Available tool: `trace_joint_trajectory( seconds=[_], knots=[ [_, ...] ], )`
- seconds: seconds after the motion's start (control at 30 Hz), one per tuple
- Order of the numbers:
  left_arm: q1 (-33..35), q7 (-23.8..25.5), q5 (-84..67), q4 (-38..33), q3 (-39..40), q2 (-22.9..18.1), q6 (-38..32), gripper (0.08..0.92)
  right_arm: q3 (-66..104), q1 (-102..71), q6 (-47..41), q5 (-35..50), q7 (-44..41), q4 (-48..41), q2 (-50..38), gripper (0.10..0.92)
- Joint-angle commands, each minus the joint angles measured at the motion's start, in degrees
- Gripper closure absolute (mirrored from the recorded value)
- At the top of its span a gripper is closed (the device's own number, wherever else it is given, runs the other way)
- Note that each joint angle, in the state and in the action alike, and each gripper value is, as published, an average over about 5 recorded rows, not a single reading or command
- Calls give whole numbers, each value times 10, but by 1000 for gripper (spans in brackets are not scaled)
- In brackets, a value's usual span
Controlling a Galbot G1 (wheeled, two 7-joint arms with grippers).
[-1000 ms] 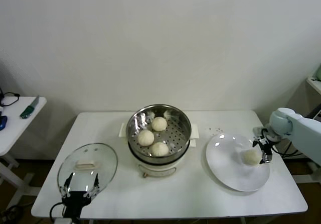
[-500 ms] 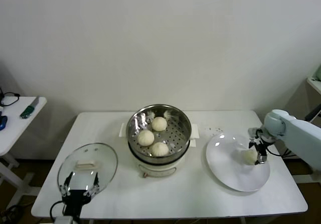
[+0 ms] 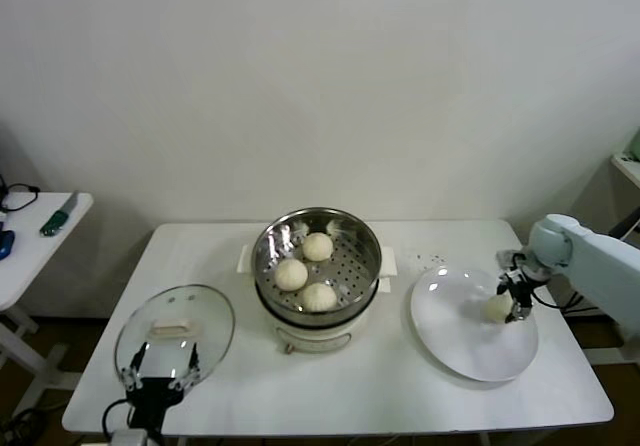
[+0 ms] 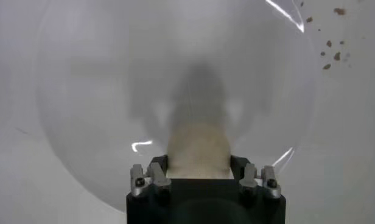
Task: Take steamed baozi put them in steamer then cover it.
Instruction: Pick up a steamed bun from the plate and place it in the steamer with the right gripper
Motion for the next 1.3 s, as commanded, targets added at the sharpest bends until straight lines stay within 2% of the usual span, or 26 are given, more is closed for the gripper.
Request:
trace_joint_trajectory(
  seconds=[0.03,0.27,0.57,0.87,1.3],
  knots=[
    [7,14,1,-8,4,2,7,177,-165,166,-15,111,-2,29,3,355],
    [9,26,1,-13,16,4,2,177,-343,385,-48,303,1,54,80,355],
    [0,37,-2,-15,32,11,2,177,-423,496,-84,485,17,80,203,355],
    [-2,38,6,-17,52,15,6,177,-422,470,-110,573,50,78,333,347],
    [-9,39,1,-6,48,25,-2,177,-425,391,-128,575,80,69,407,347]
  ],
)
